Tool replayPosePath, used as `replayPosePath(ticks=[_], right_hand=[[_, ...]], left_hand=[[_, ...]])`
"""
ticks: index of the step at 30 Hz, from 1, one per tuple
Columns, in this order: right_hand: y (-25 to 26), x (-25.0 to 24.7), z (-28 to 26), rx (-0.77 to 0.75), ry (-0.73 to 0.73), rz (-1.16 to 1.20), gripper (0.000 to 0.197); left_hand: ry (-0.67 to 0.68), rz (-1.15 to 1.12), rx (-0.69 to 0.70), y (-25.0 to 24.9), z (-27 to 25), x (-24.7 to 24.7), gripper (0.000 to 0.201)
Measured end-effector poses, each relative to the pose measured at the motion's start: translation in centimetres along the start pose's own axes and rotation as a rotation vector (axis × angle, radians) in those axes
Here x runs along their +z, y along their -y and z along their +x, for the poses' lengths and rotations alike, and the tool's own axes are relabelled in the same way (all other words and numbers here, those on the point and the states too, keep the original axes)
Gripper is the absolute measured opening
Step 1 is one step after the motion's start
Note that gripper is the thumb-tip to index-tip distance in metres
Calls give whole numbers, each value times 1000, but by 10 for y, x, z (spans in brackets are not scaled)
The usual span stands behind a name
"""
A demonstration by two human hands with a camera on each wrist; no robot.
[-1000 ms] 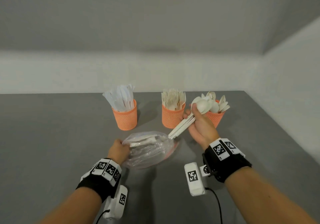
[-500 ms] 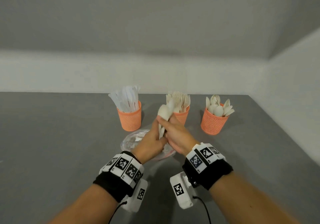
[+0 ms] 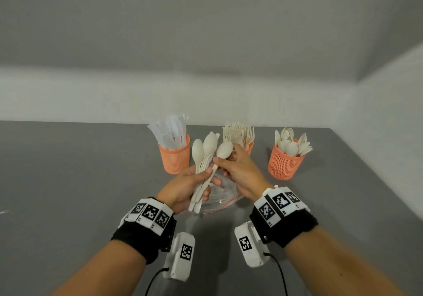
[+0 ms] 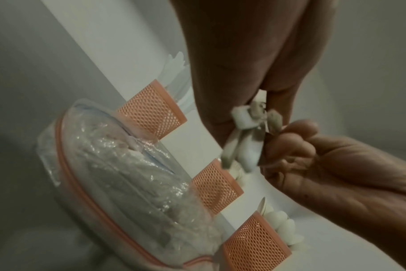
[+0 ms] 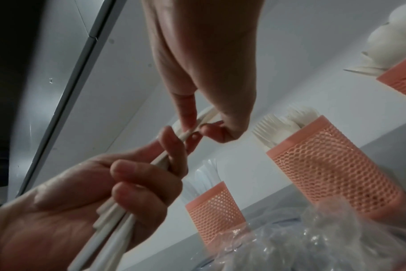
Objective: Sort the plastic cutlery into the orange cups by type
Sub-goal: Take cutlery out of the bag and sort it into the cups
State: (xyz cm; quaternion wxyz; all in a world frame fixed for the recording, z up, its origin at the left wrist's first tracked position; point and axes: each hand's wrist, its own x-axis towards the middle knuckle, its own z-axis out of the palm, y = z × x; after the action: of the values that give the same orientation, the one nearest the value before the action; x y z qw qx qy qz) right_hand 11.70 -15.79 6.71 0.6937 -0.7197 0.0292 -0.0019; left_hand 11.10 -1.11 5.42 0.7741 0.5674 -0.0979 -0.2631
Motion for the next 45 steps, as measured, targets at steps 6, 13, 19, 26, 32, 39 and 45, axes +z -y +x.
replayPosePath(ticks=[6,13,19,26,32,39,45], right_hand=[[5,3,0,-159,-107,-317,60],[17,2,3,-76,112,-129,12],[17,5,8,-53,168,-92,16],[19,17,10,-79,219,-80,21],[17,26,17,-58,166,-102,12],[21,41,22,-63,156,-86,17],[36,45,42,-88,1,-136,16]], left_hand=[[-41,-10,-42,-1,0,0,14],[-64,143,-45,4,-1,-4,43],[-64,140,-3,2,-5,-5,29],[-94,269,-41,-3,-7,-11,38],[-81,294,-24,0,-12,-20,43],[-55,271,7,1,-11,-33,30],[-142,338,62,2,-16,-56,16]])
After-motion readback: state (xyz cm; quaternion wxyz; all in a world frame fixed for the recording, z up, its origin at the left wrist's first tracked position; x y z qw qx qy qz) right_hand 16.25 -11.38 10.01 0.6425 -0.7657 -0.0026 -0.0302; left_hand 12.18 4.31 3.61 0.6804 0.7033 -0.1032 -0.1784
